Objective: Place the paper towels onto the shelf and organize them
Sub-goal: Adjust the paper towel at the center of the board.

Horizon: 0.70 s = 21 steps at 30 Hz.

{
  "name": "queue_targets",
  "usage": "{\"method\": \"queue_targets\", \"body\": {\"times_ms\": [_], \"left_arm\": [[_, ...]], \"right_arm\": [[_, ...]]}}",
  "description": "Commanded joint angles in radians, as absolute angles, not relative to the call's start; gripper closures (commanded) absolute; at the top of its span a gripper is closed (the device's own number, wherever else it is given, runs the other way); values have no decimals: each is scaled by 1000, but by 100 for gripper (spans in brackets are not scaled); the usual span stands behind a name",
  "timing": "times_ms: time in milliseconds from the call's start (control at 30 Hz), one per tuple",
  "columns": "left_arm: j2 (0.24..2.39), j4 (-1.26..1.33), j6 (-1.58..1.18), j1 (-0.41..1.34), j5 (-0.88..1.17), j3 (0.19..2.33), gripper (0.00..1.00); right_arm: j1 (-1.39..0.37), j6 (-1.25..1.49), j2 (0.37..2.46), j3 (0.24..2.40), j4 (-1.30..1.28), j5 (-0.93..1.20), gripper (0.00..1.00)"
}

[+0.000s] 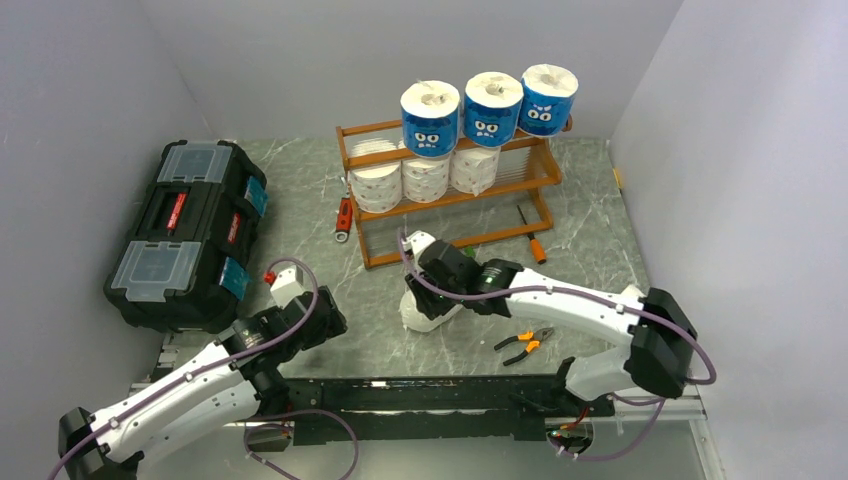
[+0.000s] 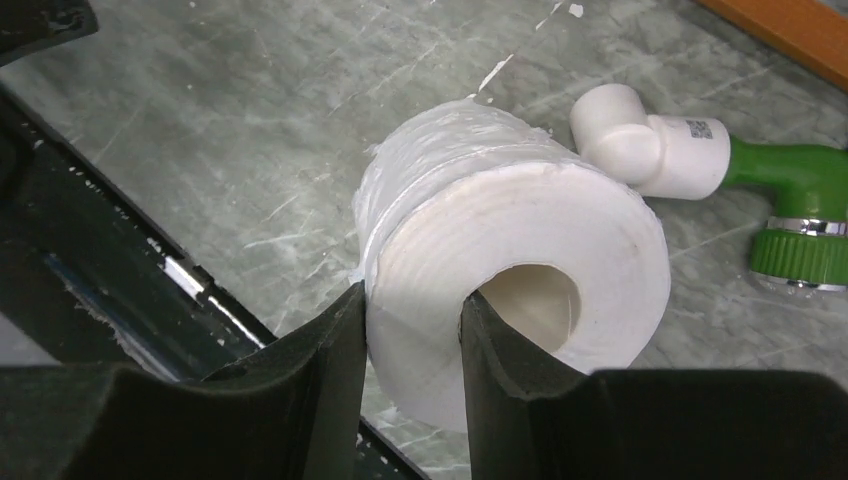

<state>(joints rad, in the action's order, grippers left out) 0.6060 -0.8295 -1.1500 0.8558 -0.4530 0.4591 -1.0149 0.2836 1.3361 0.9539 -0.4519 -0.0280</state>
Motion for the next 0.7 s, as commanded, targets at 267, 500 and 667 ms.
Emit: {"method": "queue_targets", "body": {"times_ms": [267, 500, 667], "left_arm": [[580, -801, -1136, 851, -470, 471, 5], [595, -759, -1128, 851, -458, 458, 5], [599, -712, -1127, 850, -451, 448, 5]], "right_arm": [[-1117, 320, 1467, 1128, -607, -300, 34], [-1108, 413, 1372, 1174, -677, -362, 9], [-999, 616, 1299, 1149, -735, -485, 0]]}}
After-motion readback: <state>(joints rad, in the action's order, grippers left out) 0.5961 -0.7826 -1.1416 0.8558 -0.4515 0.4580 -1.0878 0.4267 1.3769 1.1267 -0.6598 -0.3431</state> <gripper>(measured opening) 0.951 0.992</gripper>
